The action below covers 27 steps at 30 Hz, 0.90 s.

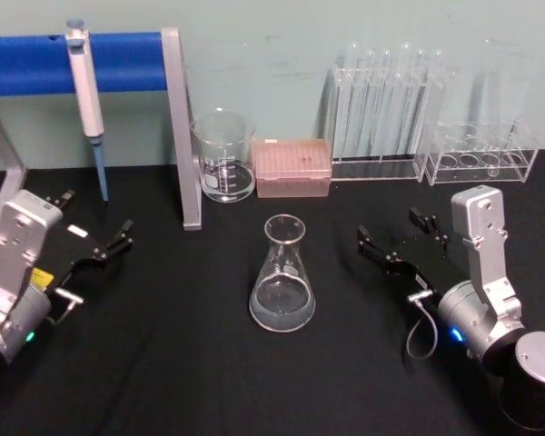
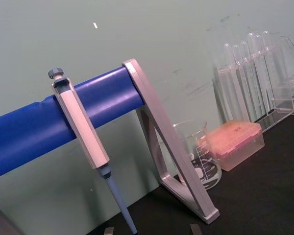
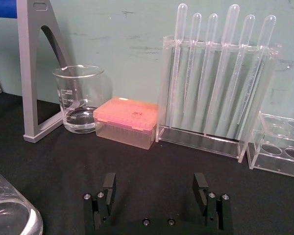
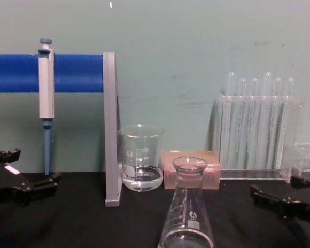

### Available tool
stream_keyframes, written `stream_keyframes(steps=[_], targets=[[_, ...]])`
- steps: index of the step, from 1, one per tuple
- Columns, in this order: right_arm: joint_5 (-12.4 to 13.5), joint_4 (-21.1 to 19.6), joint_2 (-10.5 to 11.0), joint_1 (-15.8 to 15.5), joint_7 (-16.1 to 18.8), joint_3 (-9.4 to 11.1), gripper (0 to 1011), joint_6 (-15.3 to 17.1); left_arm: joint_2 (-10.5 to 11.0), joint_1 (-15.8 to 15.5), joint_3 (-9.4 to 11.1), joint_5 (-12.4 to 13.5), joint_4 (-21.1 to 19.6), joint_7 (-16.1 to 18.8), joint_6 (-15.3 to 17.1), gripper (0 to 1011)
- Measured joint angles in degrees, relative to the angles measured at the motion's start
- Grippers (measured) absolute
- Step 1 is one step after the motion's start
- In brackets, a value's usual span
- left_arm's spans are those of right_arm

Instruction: Grasp the erlenmeyer flask with one hand, shake it three times, then place it back.

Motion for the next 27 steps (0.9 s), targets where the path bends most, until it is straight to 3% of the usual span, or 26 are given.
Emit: stream_keyframes(steps=[27], targets=[[0.2, 0.0, 0.0, 0.0, 0.0, 0.0, 1002, -0.1, 0.0, 0.0, 0.0, 0.0, 0.0, 0.0, 0.0, 1001]])
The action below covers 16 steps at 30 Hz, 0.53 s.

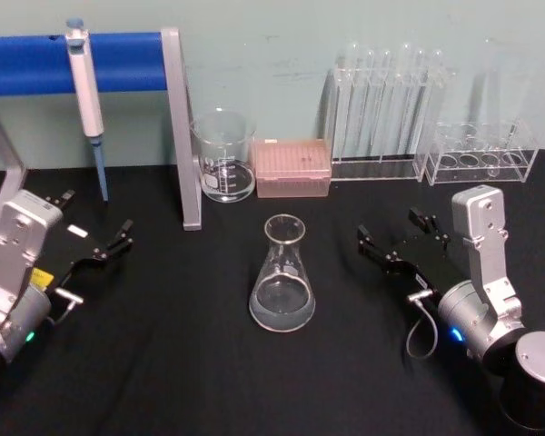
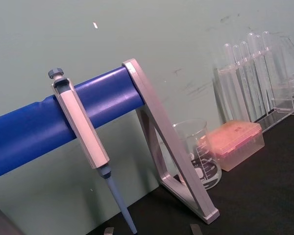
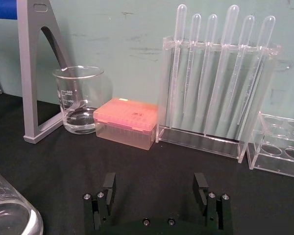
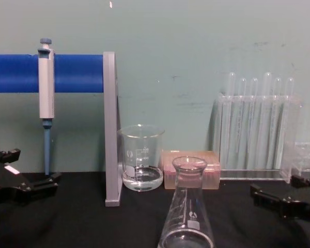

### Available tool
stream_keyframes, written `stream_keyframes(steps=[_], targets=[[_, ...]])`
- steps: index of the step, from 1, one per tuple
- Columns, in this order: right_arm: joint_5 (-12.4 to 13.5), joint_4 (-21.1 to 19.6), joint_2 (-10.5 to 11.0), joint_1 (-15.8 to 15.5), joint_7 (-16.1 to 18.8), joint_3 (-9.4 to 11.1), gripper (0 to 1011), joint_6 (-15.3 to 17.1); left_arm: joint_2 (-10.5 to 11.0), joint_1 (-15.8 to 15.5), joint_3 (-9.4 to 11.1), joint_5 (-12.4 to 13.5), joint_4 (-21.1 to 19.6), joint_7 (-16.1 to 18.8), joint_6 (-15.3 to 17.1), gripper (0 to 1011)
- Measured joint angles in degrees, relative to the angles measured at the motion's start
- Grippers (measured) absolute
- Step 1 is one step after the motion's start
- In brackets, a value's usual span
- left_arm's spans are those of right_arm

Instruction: Grasp the erlenmeyer flask with one hand, shake it three times, then place it back.

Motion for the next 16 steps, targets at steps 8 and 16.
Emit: stream_keyframes(steps=[8, 16], targets=[[0.0, 0.0, 0.0, 0.0, 0.0, 0.0, 1002, 0.0, 0.0, 0.0, 0.0, 0.0, 0.0, 0.0, 0.0, 1001], [0.0, 0.0, 0.0, 0.0, 0.0, 0.0, 1002, 0.0, 0.0, 0.0, 0.0, 0.0, 0.0, 0.0, 0.0, 1001]])
